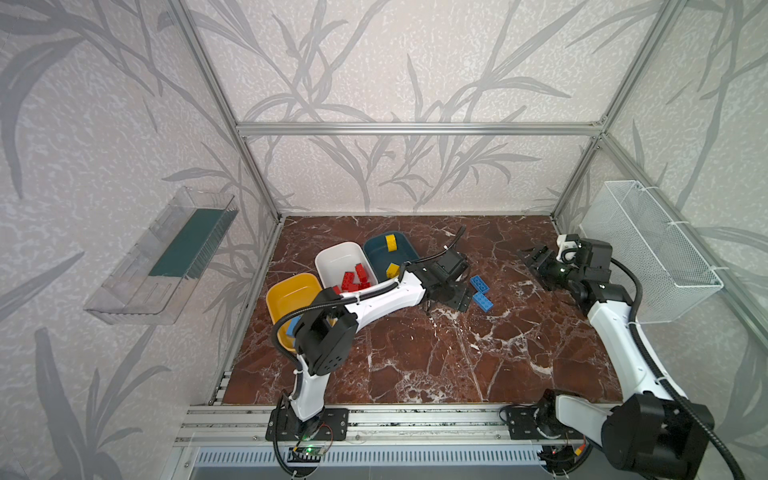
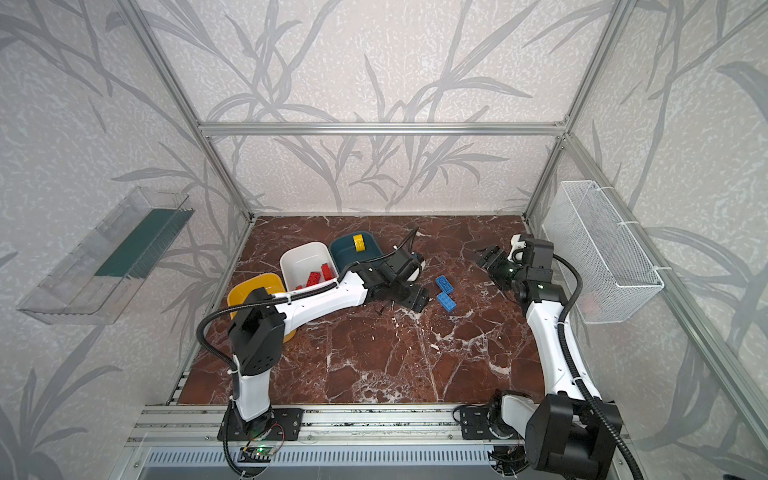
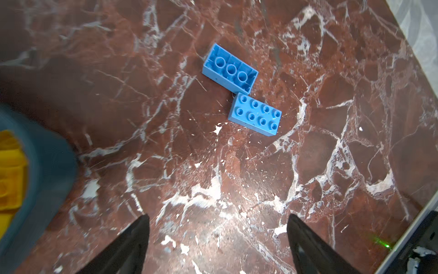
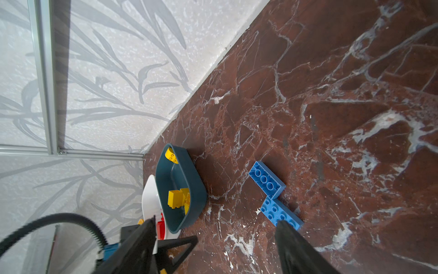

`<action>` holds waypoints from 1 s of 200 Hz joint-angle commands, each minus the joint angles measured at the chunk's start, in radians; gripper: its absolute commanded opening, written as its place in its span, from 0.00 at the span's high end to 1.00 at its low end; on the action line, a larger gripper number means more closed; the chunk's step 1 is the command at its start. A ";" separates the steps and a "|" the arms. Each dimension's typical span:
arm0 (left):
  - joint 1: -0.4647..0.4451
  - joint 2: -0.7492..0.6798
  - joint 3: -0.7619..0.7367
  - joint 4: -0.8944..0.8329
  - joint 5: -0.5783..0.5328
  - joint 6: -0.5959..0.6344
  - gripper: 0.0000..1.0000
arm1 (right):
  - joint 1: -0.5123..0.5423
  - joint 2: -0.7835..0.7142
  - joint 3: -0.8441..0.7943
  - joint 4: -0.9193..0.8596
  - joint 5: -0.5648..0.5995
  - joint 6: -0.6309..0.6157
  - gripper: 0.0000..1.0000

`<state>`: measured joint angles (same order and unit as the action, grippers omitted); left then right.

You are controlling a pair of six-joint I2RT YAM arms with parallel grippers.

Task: Sort the legos into containers by color
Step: 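Reach the left gripper toward the last blue bricks while right withdraws, then lower the left gripper onto the blue 2x4 brick and grasp it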

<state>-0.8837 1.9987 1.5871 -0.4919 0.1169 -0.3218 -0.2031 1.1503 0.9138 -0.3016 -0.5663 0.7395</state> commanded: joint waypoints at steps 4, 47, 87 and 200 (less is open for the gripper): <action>-0.001 0.076 0.063 0.033 0.092 0.121 0.10 | -0.055 -0.033 -0.048 0.109 -0.091 0.044 0.20; -0.009 0.180 0.114 0.088 0.117 0.192 0.10 | -0.107 -0.067 -0.129 0.159 -0.112 0.040 0.20; -0.028 0.290 0.229 0.075 0.091 0.273 0.10 | -0.111 -0.085 -0.155 0.190 -0.127 0.053 0.20; -0.055 0.460 0.422 0.039 0.032 0.289 0.20 | -0.116 -0.094 -0.173 0.228 -0.164 0.075 0.20</action>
<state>-0.9352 2.4336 1.9812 -0.4328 0.1730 -0.0639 -0.3138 1.0763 0.7483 -0.1036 -0.7013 0.8108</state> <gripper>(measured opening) 0.821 0.800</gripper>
